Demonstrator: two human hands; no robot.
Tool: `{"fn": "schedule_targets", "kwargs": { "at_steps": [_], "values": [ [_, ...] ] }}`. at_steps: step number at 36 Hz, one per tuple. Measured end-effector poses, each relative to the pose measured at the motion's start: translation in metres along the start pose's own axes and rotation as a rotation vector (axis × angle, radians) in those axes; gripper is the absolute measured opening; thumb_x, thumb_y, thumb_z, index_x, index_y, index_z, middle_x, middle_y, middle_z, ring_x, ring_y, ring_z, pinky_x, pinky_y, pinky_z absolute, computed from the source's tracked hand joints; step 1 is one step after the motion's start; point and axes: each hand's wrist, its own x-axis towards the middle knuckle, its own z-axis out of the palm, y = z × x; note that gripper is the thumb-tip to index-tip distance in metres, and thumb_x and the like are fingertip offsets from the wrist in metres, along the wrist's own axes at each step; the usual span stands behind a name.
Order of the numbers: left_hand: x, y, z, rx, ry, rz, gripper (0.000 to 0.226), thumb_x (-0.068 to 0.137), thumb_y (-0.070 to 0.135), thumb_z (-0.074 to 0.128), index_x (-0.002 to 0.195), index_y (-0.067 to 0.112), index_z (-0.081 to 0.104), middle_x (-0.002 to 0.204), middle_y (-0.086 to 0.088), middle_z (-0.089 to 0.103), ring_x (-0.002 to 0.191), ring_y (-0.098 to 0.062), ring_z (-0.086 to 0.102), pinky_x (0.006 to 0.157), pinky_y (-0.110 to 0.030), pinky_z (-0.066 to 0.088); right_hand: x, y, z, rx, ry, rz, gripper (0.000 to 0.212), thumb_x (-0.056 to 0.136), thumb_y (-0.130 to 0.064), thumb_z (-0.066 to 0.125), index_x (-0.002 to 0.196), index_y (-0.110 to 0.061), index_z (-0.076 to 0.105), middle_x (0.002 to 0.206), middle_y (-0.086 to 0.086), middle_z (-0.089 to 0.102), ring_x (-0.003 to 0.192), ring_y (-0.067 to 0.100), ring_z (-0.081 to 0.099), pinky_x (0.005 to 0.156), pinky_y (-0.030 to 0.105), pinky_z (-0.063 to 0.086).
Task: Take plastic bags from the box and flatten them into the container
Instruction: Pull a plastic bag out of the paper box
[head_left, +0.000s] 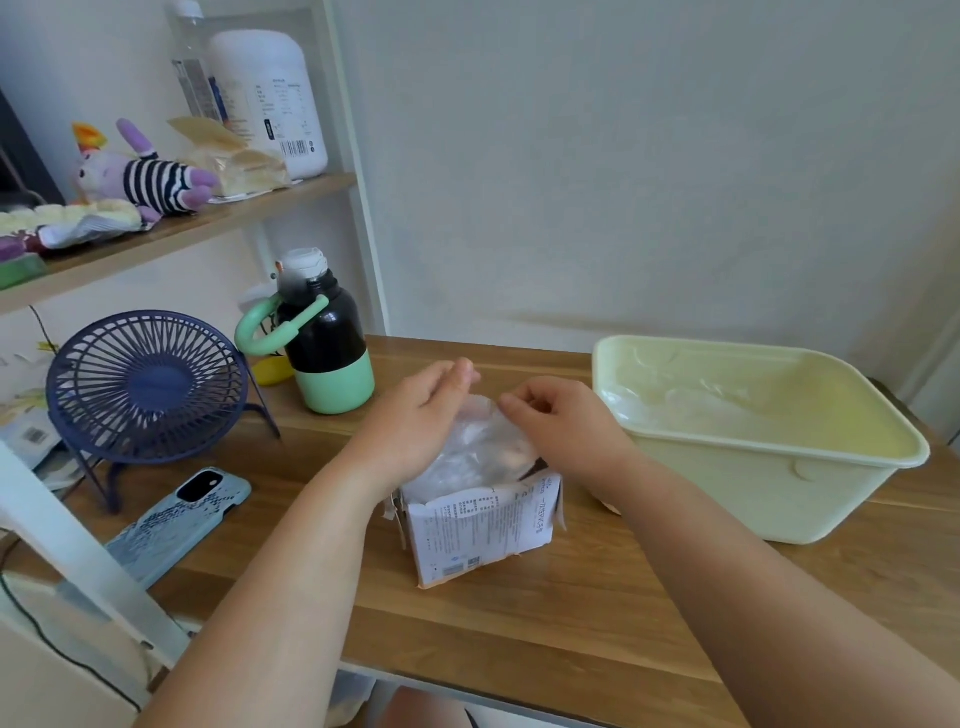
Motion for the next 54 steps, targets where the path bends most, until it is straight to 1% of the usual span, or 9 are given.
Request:
{"fn": "schedule_targets", "kwargs": {
  "at_steps": [7, 12, 23, 30, 35, 38, 42, 47, 54],
  "values": [
    [-0.001, -0.008, 0.001, -0.121, 0.006, -0.031, 0.073, 0.078, 0.073, 0.016, 0.126, 0.035, 0.057, 0.129, 0.014, 0.057, 0.121, -0.004, 0.044, 0.093, -0.025, 0.032, 0.000, -0.006, -0.003, -0.039, -0.131, -0.011, 0.030, 0.091, -0.037, 0.059, 0.118, -0.023, 0.057, 0.099, -0.014, 0.053, 0.092, 0.006, 0.052, 0.074, 0.020, 0.040],
    [-0.001, -0.009, 0.002, -0.200, -0.009, 0.026, 0.061, 0.081, 0.073, 0.017, 0.119, 0.043, 0.055, 0.114, 0.009, 0.069, 0.120, -0.007, 0.053, 0.103, -0.032, 0.036, 0.003, -0.003, 0.001, -0.096, -0.115, -0.031, 0.033, 0.094, -0.029, 0.056, 0.066, -0.014, 0.049, 0.056, -0.006, 0.040, 0.050, 0.010, 0.034, 0.052, 0.024, 0.030],
    [-0.004, -0.009, 0.006, -0.033, -0.054, -0.036, 0.038, 0.100, 0.049, 0.023, 0.115, 0.030, 0.053, 0.104, 0.018, 0.064, 0.108, -0.005, 0.057, 0.095, -0.033, 0.043, 0.004, -0.002, -0.006, 0.415, 0.056, 0.142, 0.031, 0.097, -0.025, 0.053, 0.070, -0.012, 0.059, 0.062, 0.002, 0.050, 0.056, 0.014, 0.045, 0.054, 0.026, 0.040],
    [-0.003, -0.005, 0.006, 0.145, -0.187, -0.081, 0.075, 0.082, 0.076, 0.010, 0.129, 0.039, 0.056, 0.133, 0.014, 0.057, 0.126, -0.012, 0.049, 0.110, -0.042, 0.036, 0.006, -0.007, -0.017, 0.429, 0.274, 0.083, 0.035, 0.096, -0.027, 0.052, 0.077, 0.003, 0.055, 0.071, 0.010, 0.052, 0.069, 0.022, 0.050, 0.075, 0.058, 0.050],
    [-0.009, 0.011, 0.008, 0.211, -0.195, -0.112, 0.074, 0.089, 0.068, 0.010, 0.141, 0.031, 0.047, 0.143, 0.005, 0.051, 0.135, -0.017, 0.042, 0.109, -0.035, 0.029, 0.005, -0.017, -0.043, 0.542, 0.546, 0.017, 0.037, 0.097, -0.023, 0.050, 0.061, -0.014, 0.048, 0.052, 0.000, 0.047, 0.052, 0.016, 0.045, 0.056, 0.034, 0.044],
    [-0.010, 0.022, 0.009, 0.231, -0.168, -0.037, 0.071, 0.077, 0.079, 0.006, 0.096, 0.036, 0.059, 0.103, 0.001, 0.059, 0.098, -0.013, 0.055, 0.098, -0.034, 0.037, 0.000, -0.023, -0.057, 0.566, 0.635, -0.028, 0.033, 0.098, -0.022, 0.048, 0.067, -0.011, 0.048, 0.055, -0.001, 0.048, 0.045, 0.007, 0.044, 0.046, 0.018, 0.042],
    [-0.008, 0.042, 0.015, 0.043, -0.164, 0.135, 0.062, 0.065, 0.089, 0.042, 0.101, 0.042, 0.059, 0.104, 0.027, 0.057, 0.098, 0.011, 0.053, 0.085, -0.014, 0.040, -0.010, -0.029, -0.071, 0.582, 0.526, -0.021, 0.032, 0.098, -0.024, 0.051, 0.069, -0.011, 0.050, 0.056, -0.003, 0.051, 0.048, 0.008, 0.048, 0.050, 0.020, 0.046],
    [-0.004, 0.069, 0.038, -0.144, -0.282, 0.156, 0.027, 0.083, 0.040, 0.071, 0.108, 0.029, 0.067, 0.101, 0.018, 0.070, 0.095, 0.003, 0.063, 0.084, -0.019, 0.048, -0.028, -0.036, -0.085, 0.812, 0.057, -0.001, 0.040, 0.079, -0.049, 0.062, 0.090, -0.010, 0.061, 0.071, 0.003, 0.061, 0.061, 0.018, 0.061, 0.066, 0.031, 0.053],
    [0.003, 0.084, 0.055, -0.847, -0.340, 0.004, 0.022, 0.085, 0.019, 0.061, 0.104, 0.015, 0.071, 0.107, -0.004, 0.073, 0.100, -0.015, 0.068, 0.079, -0.032, 0.056, -0.037, -0.012, -0.119, 0.608, 0.309, 0.148, 0.038, 0.090, -0.038, 0.059, 0.123, -0.022, 0.051, 0.124, 0.002, 0.053, 0.114, 0.021, 0.049, 0.092, 0.038, 0.048]
  ]
}}
